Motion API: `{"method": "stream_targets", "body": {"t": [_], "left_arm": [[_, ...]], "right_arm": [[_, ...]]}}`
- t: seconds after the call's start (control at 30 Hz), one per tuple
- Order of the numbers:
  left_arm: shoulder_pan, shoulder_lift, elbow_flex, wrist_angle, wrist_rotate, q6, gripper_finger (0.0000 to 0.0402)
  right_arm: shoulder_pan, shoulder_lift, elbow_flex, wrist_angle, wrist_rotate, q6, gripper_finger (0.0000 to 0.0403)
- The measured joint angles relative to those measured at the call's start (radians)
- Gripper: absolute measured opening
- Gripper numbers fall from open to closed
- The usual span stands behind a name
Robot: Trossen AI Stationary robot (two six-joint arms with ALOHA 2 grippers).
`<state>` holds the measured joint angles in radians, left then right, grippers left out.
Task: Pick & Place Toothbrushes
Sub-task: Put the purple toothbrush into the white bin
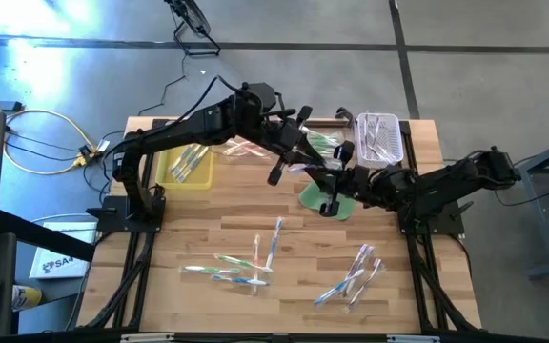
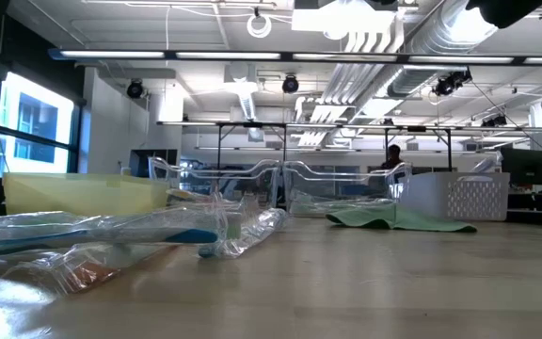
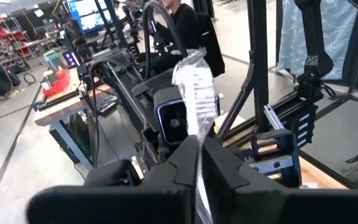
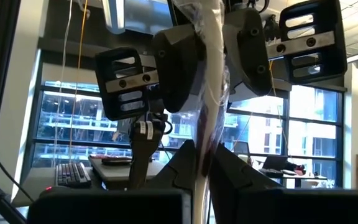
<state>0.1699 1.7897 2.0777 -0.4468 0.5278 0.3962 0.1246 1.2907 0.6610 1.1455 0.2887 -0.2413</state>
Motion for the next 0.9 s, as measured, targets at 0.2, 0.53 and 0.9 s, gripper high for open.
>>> {"method": "stream_targets", "body": {"t": [0.2, 0.53, 0.9], "left_arm": [[0.000, 0.000, 0.000, -0.019, -0.004, -0.004, 0.0097], [0.000, 0.000, 0.000, 0.024, -0.010, -0.091, 0.0170], [0.000, -0.020, 0.000, -0.087, -0.023, 0.041, 0.0171]], "right_arm": [[0.000, 0.000, 0.000, -0.007, 0.000, 0.001, 0.0013], [0.000, -0.015, 0.000, -0.047, 0.039, 0.001, 0.0013], [0.000, -0.099, 0.000, -0.198, 0.134, 0.002, 0.0013]]}}
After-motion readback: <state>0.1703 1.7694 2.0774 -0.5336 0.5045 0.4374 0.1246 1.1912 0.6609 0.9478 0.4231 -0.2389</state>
